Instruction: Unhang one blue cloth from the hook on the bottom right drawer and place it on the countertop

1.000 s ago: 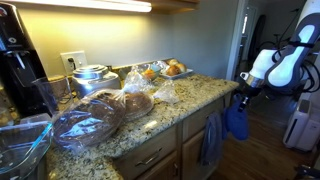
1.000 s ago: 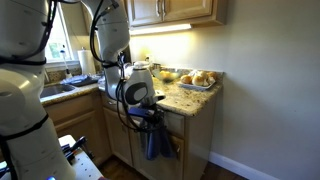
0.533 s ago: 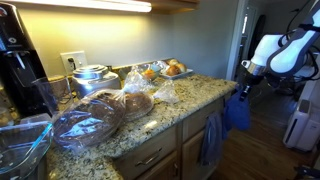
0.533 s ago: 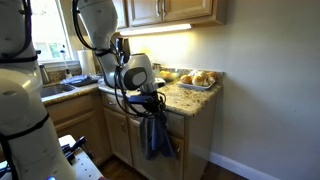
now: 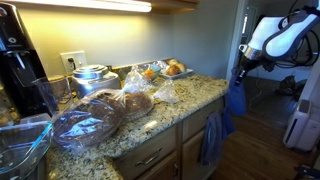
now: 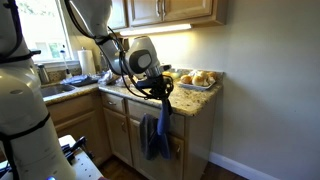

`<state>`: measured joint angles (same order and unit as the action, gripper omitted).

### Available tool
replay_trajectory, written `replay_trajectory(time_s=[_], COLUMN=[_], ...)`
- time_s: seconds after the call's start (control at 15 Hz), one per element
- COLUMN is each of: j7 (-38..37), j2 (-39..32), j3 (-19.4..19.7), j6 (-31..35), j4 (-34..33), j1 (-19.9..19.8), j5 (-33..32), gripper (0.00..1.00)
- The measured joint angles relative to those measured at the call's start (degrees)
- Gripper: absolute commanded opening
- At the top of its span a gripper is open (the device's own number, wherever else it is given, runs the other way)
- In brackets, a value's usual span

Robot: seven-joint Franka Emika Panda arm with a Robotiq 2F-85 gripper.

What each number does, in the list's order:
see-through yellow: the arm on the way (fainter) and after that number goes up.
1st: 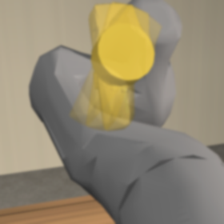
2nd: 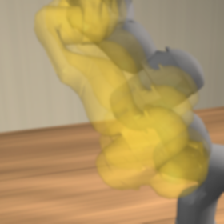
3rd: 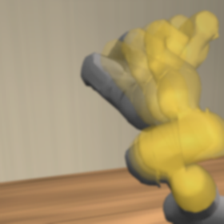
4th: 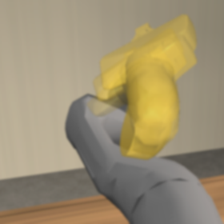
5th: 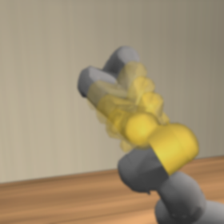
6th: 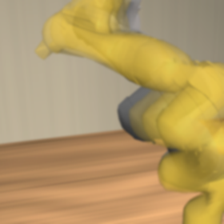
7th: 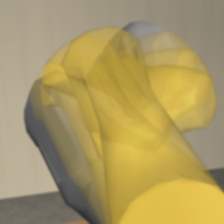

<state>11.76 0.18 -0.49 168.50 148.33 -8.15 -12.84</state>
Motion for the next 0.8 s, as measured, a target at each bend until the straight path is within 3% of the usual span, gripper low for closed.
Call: replay_trajectory(time_s=[0.4,0.8], j7=[-0.72,1.17], j2=[-0.45,-4.71], j3=[0.09,-1.76], j6=[-0.85,-0.83], j4=[-6.53,-14.83], j1=[-0.16,1.2], j5=[-7.98,-10.65], gripper=[0.09,0.09])
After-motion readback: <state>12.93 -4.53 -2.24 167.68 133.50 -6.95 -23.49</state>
